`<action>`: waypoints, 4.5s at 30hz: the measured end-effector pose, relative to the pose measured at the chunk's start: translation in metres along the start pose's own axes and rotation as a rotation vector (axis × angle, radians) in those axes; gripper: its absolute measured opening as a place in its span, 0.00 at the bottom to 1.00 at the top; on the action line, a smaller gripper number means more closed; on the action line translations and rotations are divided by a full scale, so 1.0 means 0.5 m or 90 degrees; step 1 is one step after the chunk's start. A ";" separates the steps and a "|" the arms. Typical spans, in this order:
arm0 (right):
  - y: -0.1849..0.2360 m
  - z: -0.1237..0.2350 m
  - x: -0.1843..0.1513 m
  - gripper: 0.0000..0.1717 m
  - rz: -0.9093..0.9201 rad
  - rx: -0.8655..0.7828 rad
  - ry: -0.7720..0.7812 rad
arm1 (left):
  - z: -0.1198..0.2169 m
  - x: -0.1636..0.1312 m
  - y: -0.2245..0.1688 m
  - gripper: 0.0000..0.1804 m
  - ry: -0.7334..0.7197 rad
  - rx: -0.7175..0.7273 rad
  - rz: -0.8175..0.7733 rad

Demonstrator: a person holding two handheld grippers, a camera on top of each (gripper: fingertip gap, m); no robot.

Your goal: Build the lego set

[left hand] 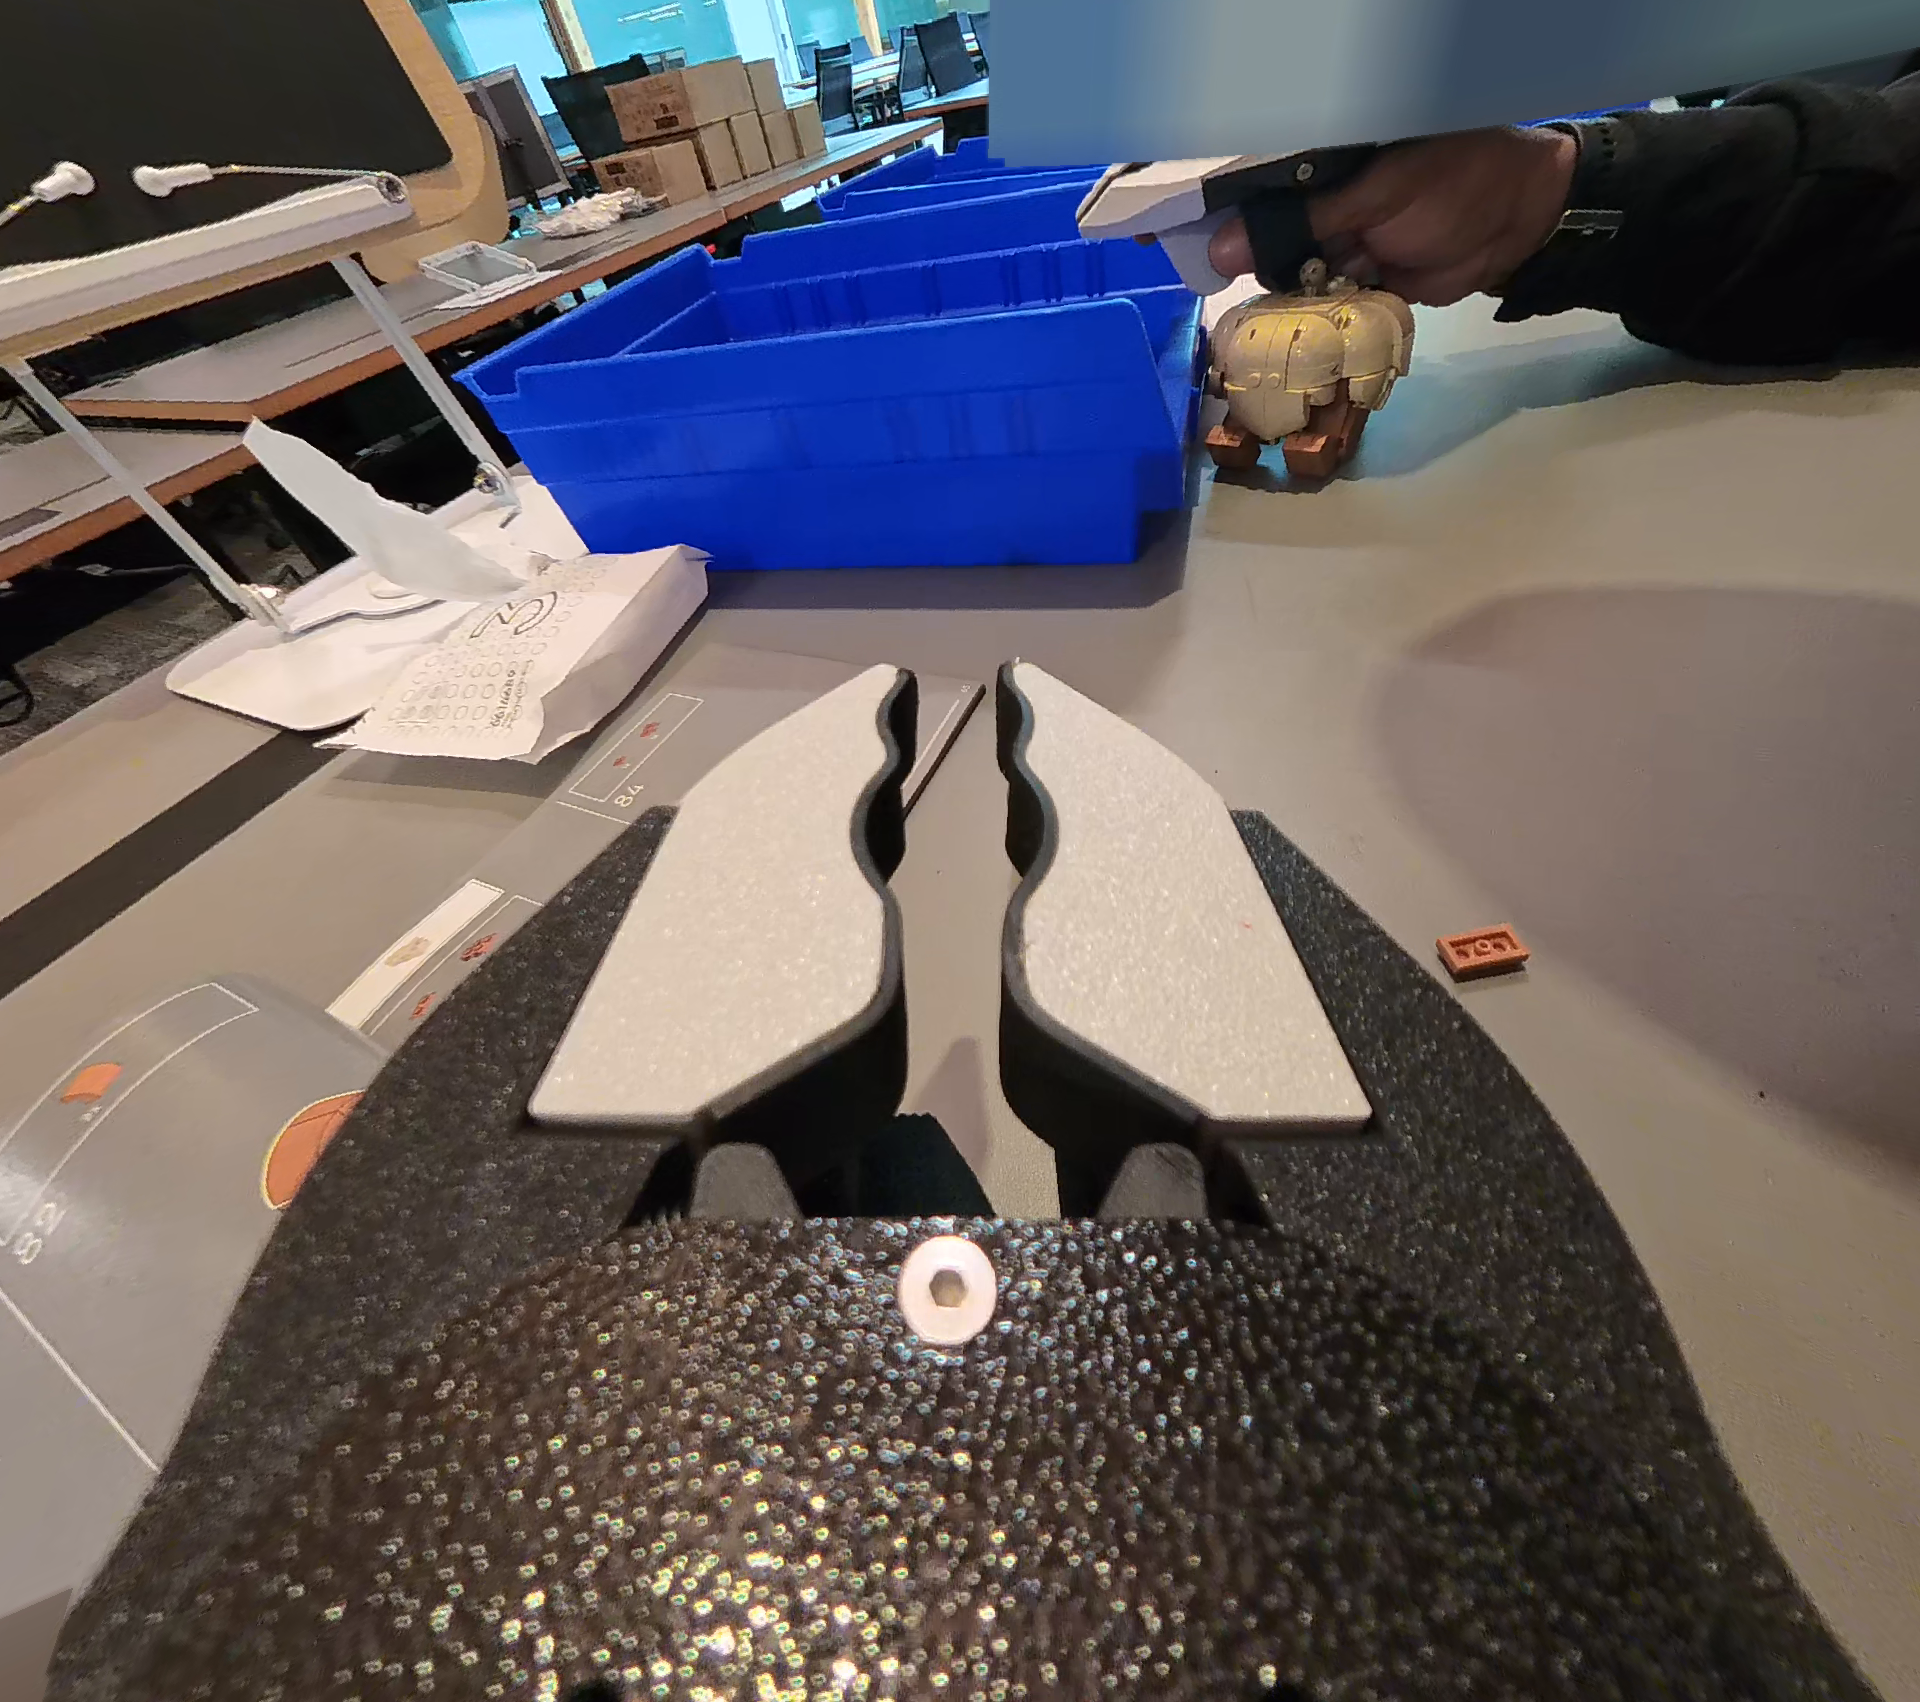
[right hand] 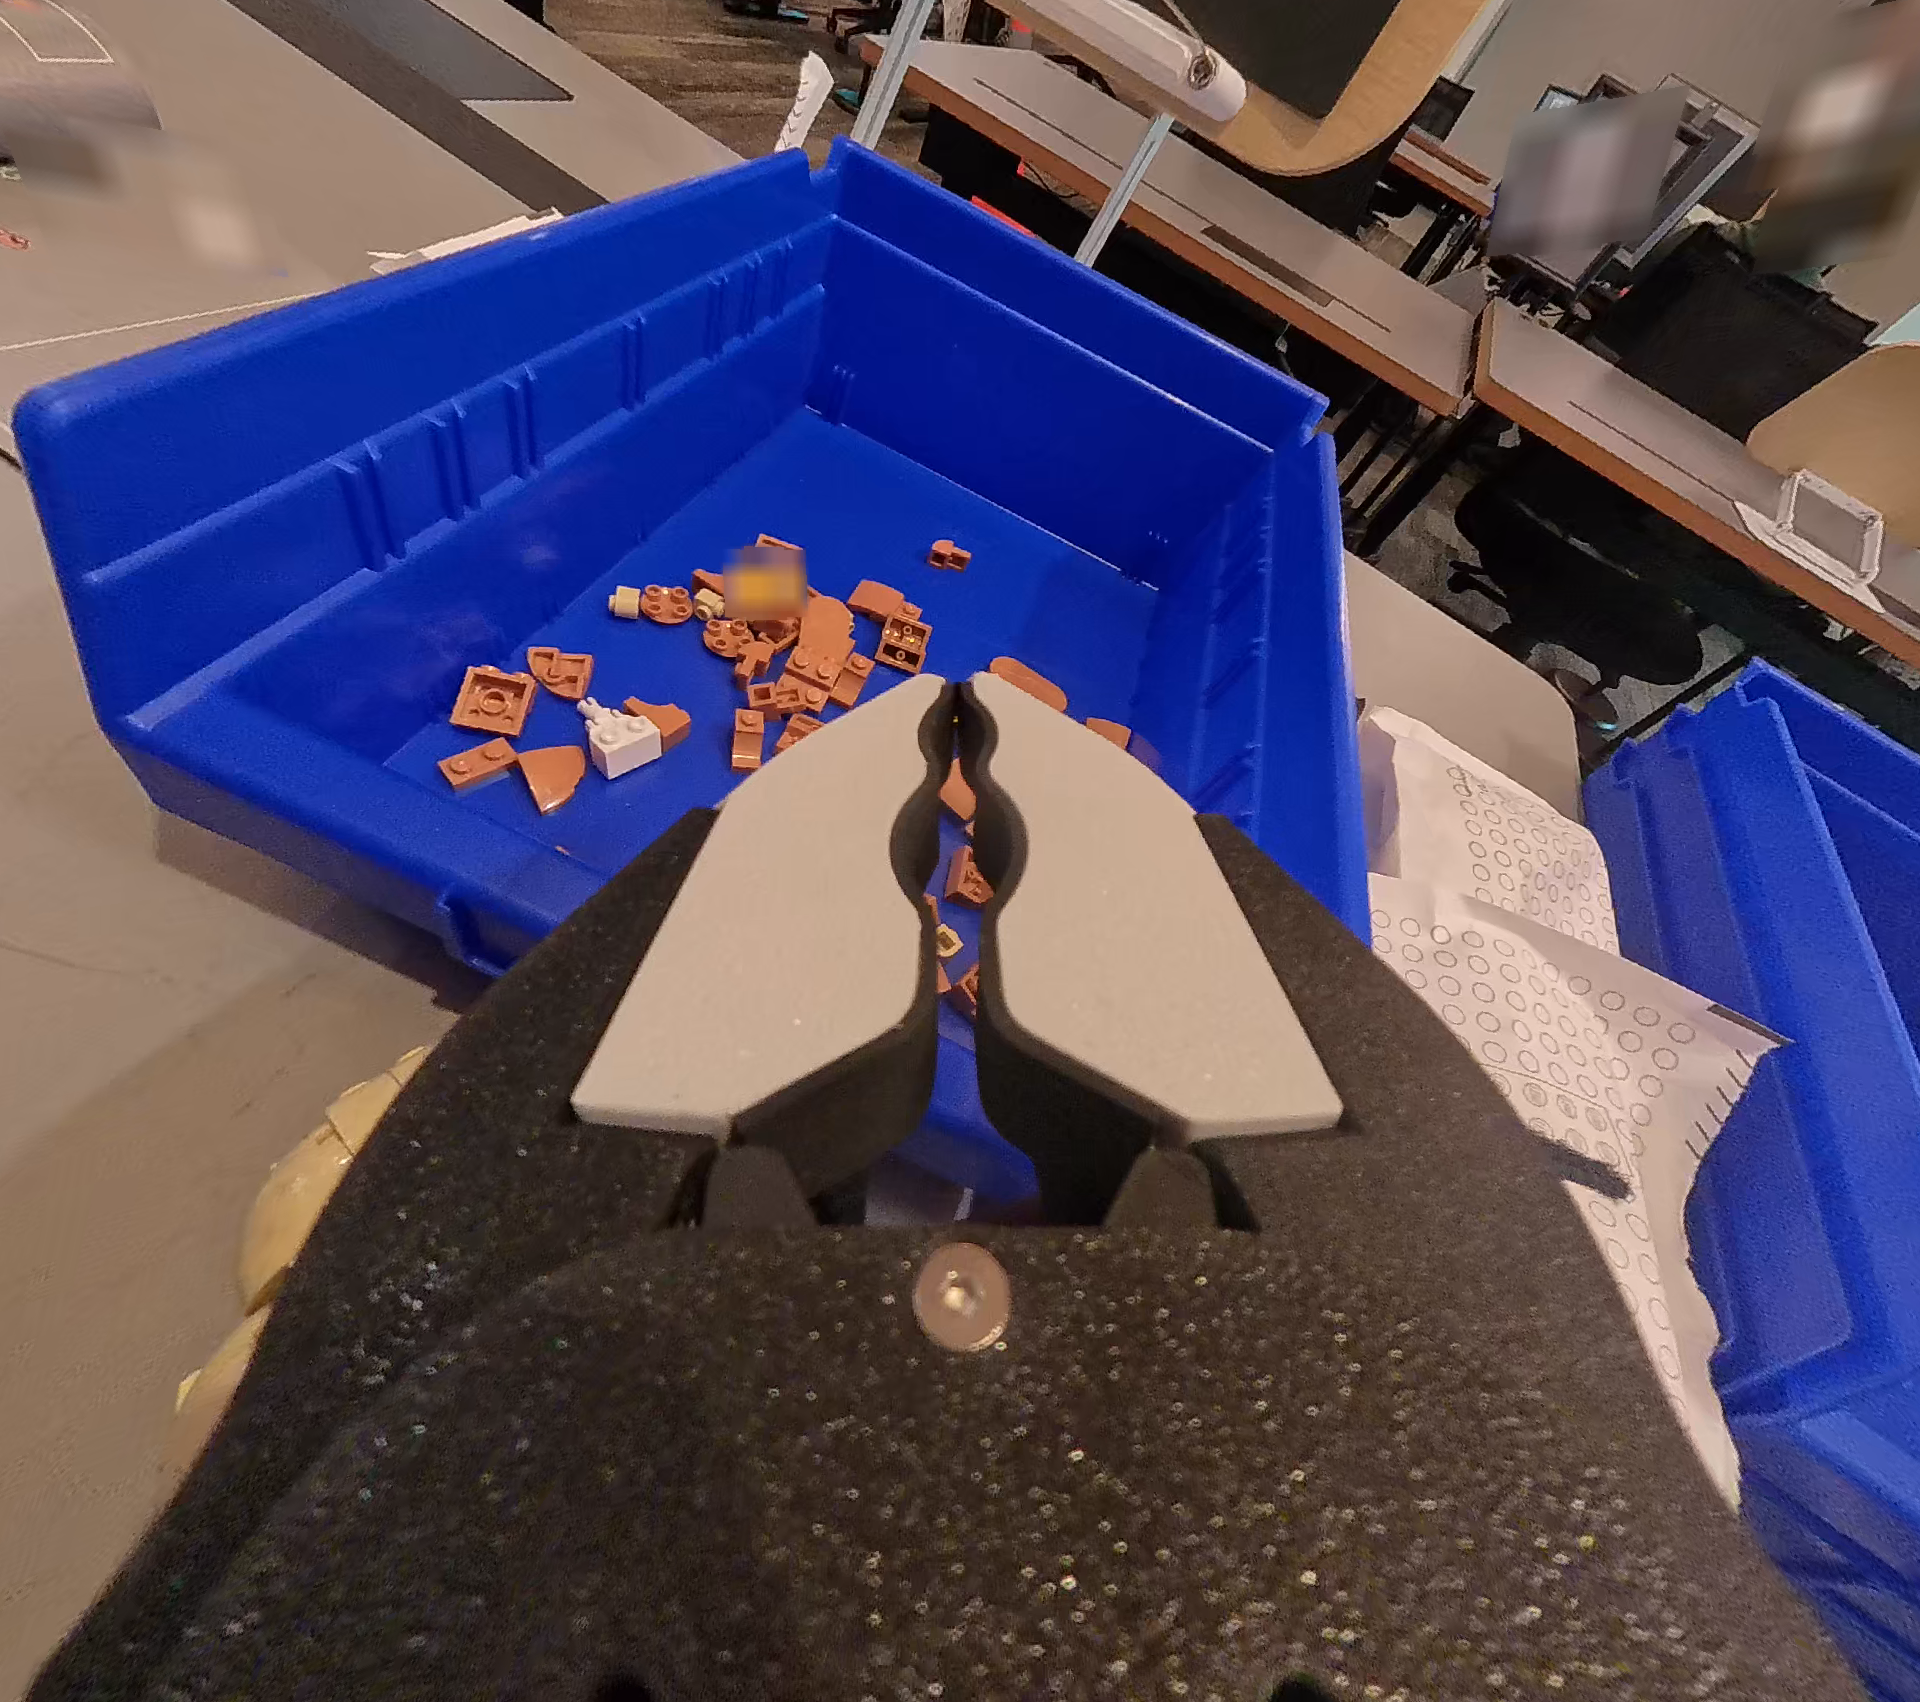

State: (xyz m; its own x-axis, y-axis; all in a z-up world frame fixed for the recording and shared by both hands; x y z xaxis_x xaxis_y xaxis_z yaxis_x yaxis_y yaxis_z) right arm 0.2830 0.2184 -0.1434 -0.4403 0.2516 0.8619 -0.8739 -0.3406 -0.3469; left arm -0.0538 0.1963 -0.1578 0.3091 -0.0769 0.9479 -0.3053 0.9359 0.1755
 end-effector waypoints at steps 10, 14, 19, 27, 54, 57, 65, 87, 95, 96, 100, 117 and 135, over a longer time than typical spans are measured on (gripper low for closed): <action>0.030 -0.004 0.022 0.01 0.079 0.119 0.040 | -0.002 -0.001 -0.001 0.08 0.007 0.000 -0.003; 0.072 -0.029 0.066 0.05 0.190 0.280 0.102 | -0.005 -0.003 -0.001 0.07 0.017 0.004 -0.006; 0.132 -0.096 0.060 0.10 0.358 0.484 0.261 | -0.008 -0.004 -0.005 0.07 0.024 0.013 -0.022; 0.195 -0.153 0.002 0.13 0.447 0.569 0.324 | -0.009 -0.005 -0.005 0.07 0.027 0.011 -0.023; 0.158 -0.131 0.033 0.12 0.306 0.484 0.324 | 0.000 -0.004 -0.003 0.06 0.010 0.025 -0.019; 0.127 -0.085 0.081 0.11 0.261 0.424 0.252 | 0.005 -0.002 0.001 0.06 -0.001 0.027 -0.008; 0.219 0.072 0.224 0.11 0.087 0.444 -0.056 | 0.025 0.018 0.004 0.06 -0.076 0.001 0.064; 0.503 0.058 0.205 0.11 -0.452 0.905 -0.124 | 0.026 0.071 -0.136 0.19 -0.141 -0.028 -0.221; 0.526 0.060 0.191 0.11 -0.444 0.938 -0.086 | 0.023 0.059 -0.143 0.11 -0.125 -0.001 -0.307; 0.526 0.060 0.190 0.11 -0.439 0.933 -0.083 | 0.023 0.057 -0.143 0.11 -0.119 -0.003 -0.312; 0.520 0.050 0.180 0.11 -0.397 0.874 -0.062 | 0.017 0.044 -0.138 0.11 -0.072 -0.016 -0.308; 0.517 0.017 0.138 0.12 -0.324 0.705 0.038 | -0.010 -0.017 -0.108 0.11 0.112 -0.016 -0.312; 0.536 0.010 0.125 0.10 -0.300 0.696 0.096 | -0.022 -0.022 -0.129 0.11 0.141 0.024 -0.373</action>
State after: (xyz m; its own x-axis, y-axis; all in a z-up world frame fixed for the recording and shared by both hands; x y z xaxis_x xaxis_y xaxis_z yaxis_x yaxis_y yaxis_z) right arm 0.0226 0.1385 -0.1807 -0.2076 0.6366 0.7427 -0.3500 -0.7573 0.5513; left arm -0.0276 0.1404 -0.1825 0.6133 -0.4965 0.6143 -0.0593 0.7466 0.6626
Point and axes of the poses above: each gripper's, where its closed fingertips meet, z back along the fingers, x out of its top, y = z × x across the jaws, the point moved 4 cm from there along z, back along the fingers, and after that the axes turned 7 degrees about y, right-handed, at the moved point
